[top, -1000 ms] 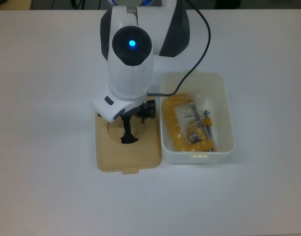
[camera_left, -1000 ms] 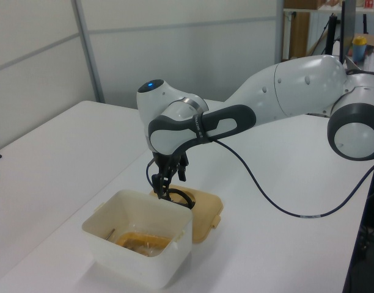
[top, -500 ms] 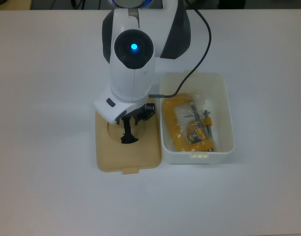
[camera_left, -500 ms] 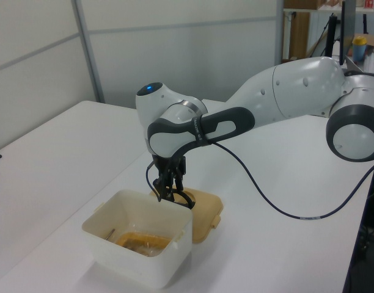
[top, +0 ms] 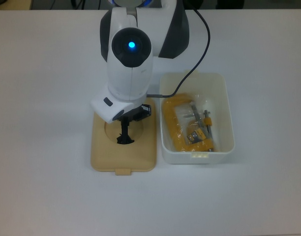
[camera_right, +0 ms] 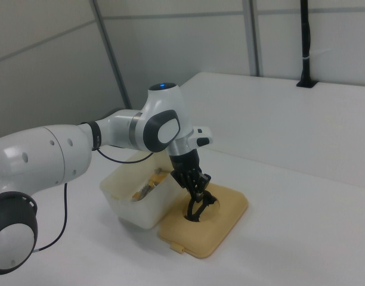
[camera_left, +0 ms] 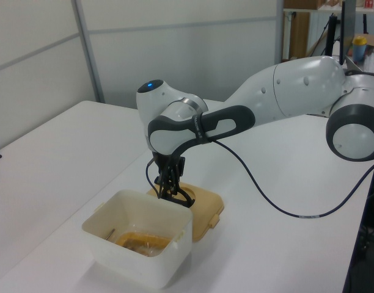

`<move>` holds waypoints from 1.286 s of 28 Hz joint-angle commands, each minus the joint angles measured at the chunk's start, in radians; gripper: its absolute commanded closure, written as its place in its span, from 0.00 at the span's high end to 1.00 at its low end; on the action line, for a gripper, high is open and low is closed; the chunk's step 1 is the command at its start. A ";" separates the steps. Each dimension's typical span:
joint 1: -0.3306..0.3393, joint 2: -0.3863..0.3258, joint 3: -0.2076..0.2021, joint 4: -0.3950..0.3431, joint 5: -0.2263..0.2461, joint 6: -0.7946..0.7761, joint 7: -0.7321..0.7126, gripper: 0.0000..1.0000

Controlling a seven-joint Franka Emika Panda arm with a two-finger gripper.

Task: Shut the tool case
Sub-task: 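Close the gripper around the black handle of the beige lid, then lift the beige lid by its handle up off the table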

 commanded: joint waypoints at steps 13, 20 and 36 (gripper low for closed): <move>-0.037 -0.157 -0.048 0.011 -0.001 -0.136 -0.020 0.00; -0.060 -0.163 -0.052 0.072 0.036 -0.210 -0.032 0.00; 0.001 -0.178 -0.037 0.078 0.080 -0.222 0.023 0.00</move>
